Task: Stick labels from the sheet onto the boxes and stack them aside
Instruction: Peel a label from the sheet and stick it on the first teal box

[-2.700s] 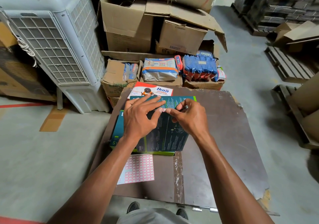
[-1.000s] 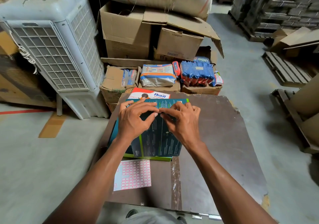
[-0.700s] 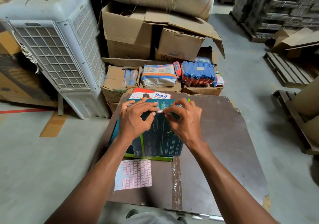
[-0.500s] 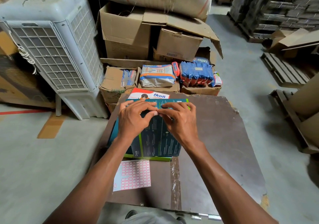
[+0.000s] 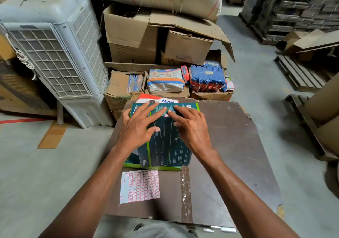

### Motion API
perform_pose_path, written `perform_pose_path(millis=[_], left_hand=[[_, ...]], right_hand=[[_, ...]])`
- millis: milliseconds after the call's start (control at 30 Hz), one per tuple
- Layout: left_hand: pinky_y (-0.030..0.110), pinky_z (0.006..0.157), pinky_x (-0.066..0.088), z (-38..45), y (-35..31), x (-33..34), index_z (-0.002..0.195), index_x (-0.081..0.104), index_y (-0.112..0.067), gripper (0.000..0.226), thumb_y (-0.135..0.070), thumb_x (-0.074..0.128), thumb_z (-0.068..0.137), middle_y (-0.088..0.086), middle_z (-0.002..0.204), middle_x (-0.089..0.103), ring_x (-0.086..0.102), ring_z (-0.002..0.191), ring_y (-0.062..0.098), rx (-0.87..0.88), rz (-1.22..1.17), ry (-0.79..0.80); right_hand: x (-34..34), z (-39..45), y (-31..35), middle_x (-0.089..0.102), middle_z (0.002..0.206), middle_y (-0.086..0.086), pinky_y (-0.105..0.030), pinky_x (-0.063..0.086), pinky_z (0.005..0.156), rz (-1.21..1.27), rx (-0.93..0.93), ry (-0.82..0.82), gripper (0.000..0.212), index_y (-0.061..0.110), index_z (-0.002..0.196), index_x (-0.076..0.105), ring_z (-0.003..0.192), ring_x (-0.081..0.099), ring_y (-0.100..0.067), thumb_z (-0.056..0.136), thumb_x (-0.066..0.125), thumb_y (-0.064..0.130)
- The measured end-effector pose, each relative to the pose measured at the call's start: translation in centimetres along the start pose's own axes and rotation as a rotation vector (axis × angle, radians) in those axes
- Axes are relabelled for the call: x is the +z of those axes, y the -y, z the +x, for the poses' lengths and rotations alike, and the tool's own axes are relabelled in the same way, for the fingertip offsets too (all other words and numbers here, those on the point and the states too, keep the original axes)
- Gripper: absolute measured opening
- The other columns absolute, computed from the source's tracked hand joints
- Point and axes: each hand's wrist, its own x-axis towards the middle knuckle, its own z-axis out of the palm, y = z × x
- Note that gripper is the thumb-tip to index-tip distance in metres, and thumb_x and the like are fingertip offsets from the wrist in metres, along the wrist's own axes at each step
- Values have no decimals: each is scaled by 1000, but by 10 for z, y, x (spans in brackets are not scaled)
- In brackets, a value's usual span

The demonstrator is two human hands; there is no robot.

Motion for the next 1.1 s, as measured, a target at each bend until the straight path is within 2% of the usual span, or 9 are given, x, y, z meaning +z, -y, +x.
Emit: perform_pose_path(millis=[133, 200, 267, 333, 400, 567, 833, 967, 1100], left_hand=[[58, 114, 23, 6, 2, -2, 152, 19, -60, 75, -66, 58, 89, -15, 166, 20, 11, 157, 27, -79, 22, 16], [60, 116, 23, 8, 2, -5, 152, 20, -61, 81, -70, 62, 84, -16, 165, 25, 12, 156, 31, -80, 56, 28], [59, 115, 28, 9, 4, -9, 152, 26, -59, 83, -65, 70, 81, -17, 161, 32, 20, 153, 31, -73, 66, 19], [56, 109, 38, 10, 6, -13, 151, 31, -57, 84, -58, 75, 79, -17, 157, 37, 30, 146, 28, -67, 52, 11], [54, 107, 41, 11, 8, -15, 150, 32, -56, 84, -57, 77, 79, -17, 156, 37, 32, 141, 25, -53, 42, 18], [53, 114, 39, 12, 13, -15, 152, 25, -58, 89, -53, 77, 81, -12, 159, 34, 27, 146, 27, -51, -4, 50], [52, 109, 43, 10, 8, -12, 155, 32, -45, 93, -53, 80, 77, -13, 151, 47, 37, 137, 23, -40, -24, -43], [52, 110, 43, 10, 5, -10, 154, 38, -37, 93, -48, 84, 74, -9, 152, 48, 38, 138, 21, -18, -104, -104], [43, 115, 39, 10, 2, -7, 157, 29, -41, 101, -36, 88, 75, -11, 161, 27, 31, 148, 17, -74, -353, -191]], right_hand=[[-2, 3, 6, 64, 138, -4, -50, 41, 104, 14, 26, -45, 47, 27, 129, 69, 128, 56, -32, 84, 81, 20], [-4, 7, 12, 52, 151, -1, -64, 24, 115, -16, 78, 29, 46, 30, 131, 61, 147, 35, -39, 87, 78, 31], [-6, 11, 18, 31, 164, 1, -75, 10, 115, -36, 133, 176, 57, 36, 140, 45, 154, 13, -43, 90, 72, 40], [-7, 11, 21, 16, 170, -2, -78, 13, 113, -110, 131, 278, 81, 45, 156, 16, 155, 8, -43, 93, 66, 47], [-8, 10, 19, 12, 170, -5, -75, 20, 111, -170, 105, 308, 91, 50, 157, -7, 155, 8, -43, 97, 61, 48], [-14, 20, 17, 23, 163, -7, -67, 30, 106, -186, 92, 328, 83, 53, 157, 2, 150, 13, -43, 99, 59, 40], [-14, 18, 13, 12, 169, -8, -76, 8, 114, -196, 50, 350, 92, 53, 156, -9, 155, 0, -43, 96, 60, 53], [-20, 21, 9, 26, 162, -9, -70, 17, 112, -187, 51, 341, 83, 52, 158, 5, 152, 16, -36, 98, 61, 43], [-24, 17, -3, 33, 158, -9, -67, 25, 109, -155, 69, 302, 80, 54, 156, 18, 147, 27, -35, 94, 67, 39]])
